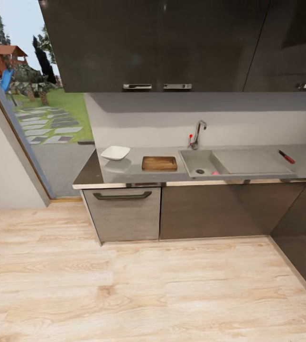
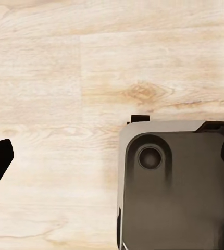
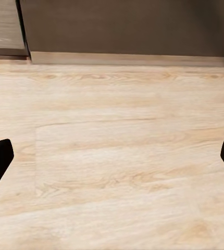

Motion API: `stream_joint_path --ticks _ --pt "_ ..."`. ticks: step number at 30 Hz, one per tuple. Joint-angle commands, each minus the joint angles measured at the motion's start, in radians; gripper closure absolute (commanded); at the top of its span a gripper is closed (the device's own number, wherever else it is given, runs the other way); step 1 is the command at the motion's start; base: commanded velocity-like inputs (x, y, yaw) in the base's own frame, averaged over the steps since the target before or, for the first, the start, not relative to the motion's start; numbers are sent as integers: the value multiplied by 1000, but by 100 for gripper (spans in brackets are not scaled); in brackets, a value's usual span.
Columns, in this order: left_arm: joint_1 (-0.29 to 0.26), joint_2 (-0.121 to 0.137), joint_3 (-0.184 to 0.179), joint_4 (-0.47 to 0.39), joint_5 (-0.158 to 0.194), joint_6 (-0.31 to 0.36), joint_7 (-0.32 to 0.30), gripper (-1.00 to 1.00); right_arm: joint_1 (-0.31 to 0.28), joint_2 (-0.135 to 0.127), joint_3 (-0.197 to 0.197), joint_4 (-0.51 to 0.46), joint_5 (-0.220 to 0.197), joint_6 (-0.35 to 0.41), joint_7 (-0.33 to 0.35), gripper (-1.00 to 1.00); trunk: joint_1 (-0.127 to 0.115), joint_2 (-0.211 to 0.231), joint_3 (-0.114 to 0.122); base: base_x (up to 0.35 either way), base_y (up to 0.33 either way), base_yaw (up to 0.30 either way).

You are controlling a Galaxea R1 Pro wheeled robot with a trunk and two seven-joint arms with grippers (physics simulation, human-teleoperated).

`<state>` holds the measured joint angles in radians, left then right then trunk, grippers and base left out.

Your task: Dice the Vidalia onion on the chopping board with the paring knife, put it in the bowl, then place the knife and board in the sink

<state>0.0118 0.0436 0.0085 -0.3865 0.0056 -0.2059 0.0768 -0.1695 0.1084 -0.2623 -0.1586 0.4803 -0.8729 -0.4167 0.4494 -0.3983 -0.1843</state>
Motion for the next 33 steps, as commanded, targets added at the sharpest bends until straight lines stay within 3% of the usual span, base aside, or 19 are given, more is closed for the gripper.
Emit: stream_joint_path --ticks 1,22,33 --pt "0 0 1 -2 1 -1 1 -100 -1 0 -5 1 11 -1 -7 -100 1 -2 0 0 0 -125" --pt "0 1 1 -2 1 -1 1 -100 -1 1 -5 1 11 -2 -7 -100 1 -2 33 2 -3 -126" --pt "0 1 1 -2 1 -1 1 -100 -1 1 -5 1 11 -3 -7 -100 1 -2 50 105 -148 -126"
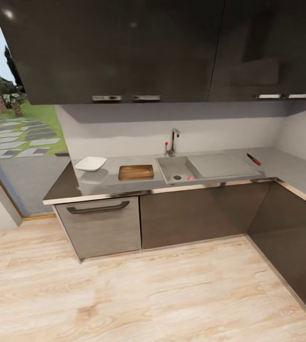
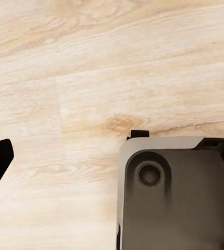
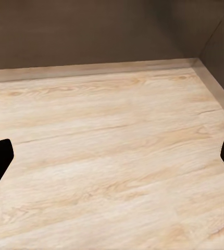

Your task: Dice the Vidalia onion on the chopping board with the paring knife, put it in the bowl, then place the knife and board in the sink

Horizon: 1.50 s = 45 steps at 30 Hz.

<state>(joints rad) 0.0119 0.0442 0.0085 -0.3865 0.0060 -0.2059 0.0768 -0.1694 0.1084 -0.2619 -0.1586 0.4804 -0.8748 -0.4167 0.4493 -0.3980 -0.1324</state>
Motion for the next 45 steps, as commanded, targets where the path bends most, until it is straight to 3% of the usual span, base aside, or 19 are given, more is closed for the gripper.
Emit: stream_joint_path --ticks 1,27,45 --pt "0 -1 1 -2 1 -1 1 -100 -1 1 -5 1 11 -3 -7 -100 1 -2 0 35 -140 -126" --pt "0 -1 1 -1 0 -1 1 -100 -1 1 -5 2 11 -1 -5 -100 1 -2 40 8 -169 -121" --pt "0 -7 -2 11 -3 -1 1 -100 -1 1 -5 2 11 3 -7 -100 1 -2 42 77 -197 -11"
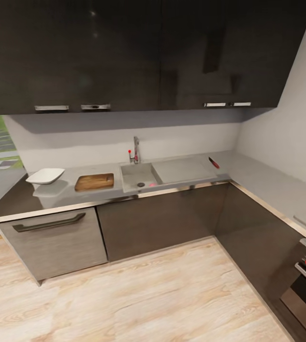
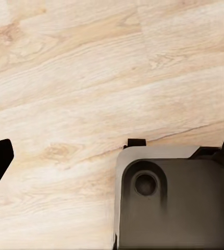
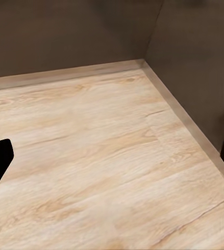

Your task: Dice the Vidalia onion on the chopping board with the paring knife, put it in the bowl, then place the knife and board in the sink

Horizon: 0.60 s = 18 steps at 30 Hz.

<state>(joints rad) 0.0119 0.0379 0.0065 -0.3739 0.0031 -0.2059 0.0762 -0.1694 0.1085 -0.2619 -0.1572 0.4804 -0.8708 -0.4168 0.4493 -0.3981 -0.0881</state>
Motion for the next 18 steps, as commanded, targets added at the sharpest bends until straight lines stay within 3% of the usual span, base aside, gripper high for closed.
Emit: stream_joint_path --ticks 1,7,10,13,18 --pt "0 -3 0 3 0 -1 2 -100 -1 0 -5 1 11 -1 -7 -100 1 -2 -2 85 -201 0" --pt "0 -45 0 -37 -6 8 7 -100 -1 0 -5 1 10 0 -9 -100 1 -2 -2 66 -156 0" --pt "-1 -71 0 -131 -8 51 15 -100 -1 2 -5 8 10 18 -10 -100 1 -2 -2 16 -38 0" --pt "-2 -103 -1 -284 -16 222 28 -100 -1 3 -6 30 10 71 -10 -100 1 -2 -2 5 -13 0" --pt "-6 -137 -7 -617 -28 601 38 -100 -1 11 -7 50 9 204 -6 -100 1 -2 -2 1 -3 0"
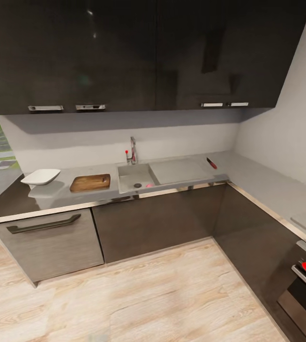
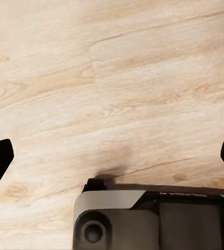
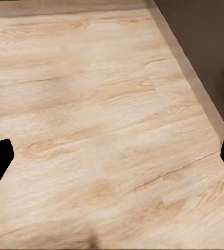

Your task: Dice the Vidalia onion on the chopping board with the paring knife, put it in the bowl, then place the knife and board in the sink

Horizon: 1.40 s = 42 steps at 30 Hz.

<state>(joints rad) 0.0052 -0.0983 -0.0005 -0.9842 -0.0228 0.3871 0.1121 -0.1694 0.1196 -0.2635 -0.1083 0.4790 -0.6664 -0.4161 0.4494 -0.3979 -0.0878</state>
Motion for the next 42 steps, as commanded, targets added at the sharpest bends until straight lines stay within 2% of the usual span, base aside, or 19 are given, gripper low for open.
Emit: stream_joint_path --ticks 1,4,5,6,7,9,11,13,16,17,18,20,21,24,27,30,32,37,42 --pt "-1 -6 -8 -74 -3 65 3 -100 -1 1 -6 10 10 20 -6 -100 1 -2 -2 0 0 0" --pt "-16 -24 -49 -243 -4 210 6 -100 -1 -4 -7 68 9 49 8 -100 1 -2 -2 0 0 0" --pt "-22 -27 -55 -268 -4 233 7 -100 -1 -4 -7 73 9 52 16 -100 1 -2 -2 0 0 0" --pt "-55 -33 -69 -353 -4 328 8 -100 4 -10 -9 85 8 61 71 -100 1 -2 -2 0 0 0" --pt "-80 -37 -73 -386 -4 375 8 -100 13 -14 -9 88 7 69 105 -100 1 -2 -2 0 0 0" --pt "-127 -41 -80 -421 -4 443 9 -100 29 -21 -9 90 6 85 148 -100 1 -2 -2 0 0 0" --pt "-197 -45 -88 -451 -3 511 9 -100 41 -26 -9 92 5 104 180 -100 1 -2 -2 0 0 0" --pt "-257 -47 -90 -463 -1 540 10 -100 52 -27 -9 92 5 111 190 -100 1 -2 -2 0 0 0" --pt "-352 -49 -92 -463 4 577 11 -100 66 -28 -9 93 4 116 197 -100 1 -2 -2 0 0 0" --pt "-411 -50 -92 -451 6 594 12 -100 70 -29 -9 93 3 118 198 -100 1 -2 -2 0 0 0" --pt "-444 -50 -92 -439 7 600 11 -100 72 -29 -10 93 3 118 199 -100 1 -2 -2 0 0 0" --pt "-583 -51 -93 -365 11 614 11 -100 75 -29 -10 93 3 122 199 -100 1 -2 -2 0 0 0" --pt "-617 -51 -93 -342 14 616 11 -100 76 -29 -10 93 2 125 200 -100 1 -2 -2 0 0 0" --pt "-804 -56 -93 -221 51 622 11 -100 77 -29 -10 92 -7 151 201 -100 1 -2 -2 0 0 0" --pt "-947 -57 -93 -155 97 623 12 -100 77 -29 -11 90 -46 165 202 -100 1 -2 -2 0 0 0" --pt "-1009 -58 -93 -148 111 624 13 -100 77 -29 -11 90 -82 168 203 -100 1 -2 -2 0 0 0" --pt "-1031 -56 -103 -155 116 627 10 -100 77 -29 -11 90 -102 169 204 -100 1 -2 -2 0 0 0" --pt "-1036 -36 -171 -228 116 628 6 -100 77 -29 -11 90 -109 169 203 -100 1 -2 -2 0 0 0" --pt "-1035 -22 -187 -239 116 629 6 -100 77 -29 -11 90 -110 169 203 -100 1 -2 -2 0 0 0"
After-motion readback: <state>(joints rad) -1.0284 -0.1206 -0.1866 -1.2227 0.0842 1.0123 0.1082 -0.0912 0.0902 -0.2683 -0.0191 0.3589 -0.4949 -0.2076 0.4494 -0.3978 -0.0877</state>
